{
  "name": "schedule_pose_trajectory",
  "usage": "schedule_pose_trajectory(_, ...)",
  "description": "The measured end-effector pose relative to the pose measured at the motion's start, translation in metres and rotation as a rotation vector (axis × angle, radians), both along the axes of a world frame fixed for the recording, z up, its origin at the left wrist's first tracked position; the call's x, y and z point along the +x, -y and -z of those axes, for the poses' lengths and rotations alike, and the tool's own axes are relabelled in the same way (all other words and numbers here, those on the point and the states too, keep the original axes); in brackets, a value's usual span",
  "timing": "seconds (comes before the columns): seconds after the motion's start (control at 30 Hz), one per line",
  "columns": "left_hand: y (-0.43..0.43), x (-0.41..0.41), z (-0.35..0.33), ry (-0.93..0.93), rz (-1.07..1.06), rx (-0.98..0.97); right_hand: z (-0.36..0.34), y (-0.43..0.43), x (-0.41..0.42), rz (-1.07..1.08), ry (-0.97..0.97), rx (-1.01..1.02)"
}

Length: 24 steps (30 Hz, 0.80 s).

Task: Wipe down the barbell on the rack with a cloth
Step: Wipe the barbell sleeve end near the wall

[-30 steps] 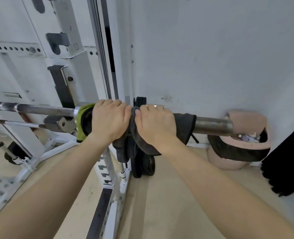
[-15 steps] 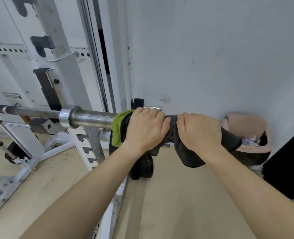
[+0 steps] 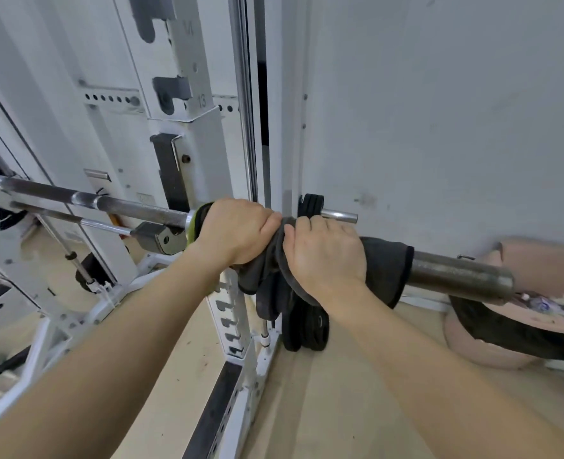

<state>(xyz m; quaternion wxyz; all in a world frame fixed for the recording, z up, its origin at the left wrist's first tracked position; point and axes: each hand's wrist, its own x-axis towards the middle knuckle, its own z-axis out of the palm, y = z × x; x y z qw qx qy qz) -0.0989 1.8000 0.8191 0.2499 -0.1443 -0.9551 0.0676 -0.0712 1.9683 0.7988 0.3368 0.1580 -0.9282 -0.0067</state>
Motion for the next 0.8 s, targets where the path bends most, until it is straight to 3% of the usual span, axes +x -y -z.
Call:
schedule_pose_trajectory(0.17, -0.008, -0.015, -0.019, 0.266, 0.034, -0.113, 0.017, -0.006, 0.014, -0.011, -0.095, 0.023)
schedule_pose_trajectory(0.27, -0.010, -0.006, -0.014, 0.107, 0.077, -0.166, 0.009, -0.005, 0.015, -0.011, -0.030, -0.008)
schedule_pose_trajectory(0.4, -0.012, 0.014, 0.015, -0.176, 0.027, 0.124, -0.021, -0.003, 0.006, -0.006, 0.110, 0.064)
schedule_pose_trajectory(0.47, -0.015, 0.017, 0.028, -0.276, -0.006, 0.153, -0.033, -0.008, -0.006, -0.094, 0.257, 0.024)
schedule_pose_trajectory(0.57, -0.019, 0.017, 0.025, -0.269, -0.043, 0.144, -0.043, -0.013, -0.014, -0.163, 0.389, -0.007)
schedule_pose_trajectory(0.8, -0.069, 0.017, 0.012, -0.158, 0.016, 0.094, -0.016, -0.060, 0.004, 0.078, 0.133, 0.036)
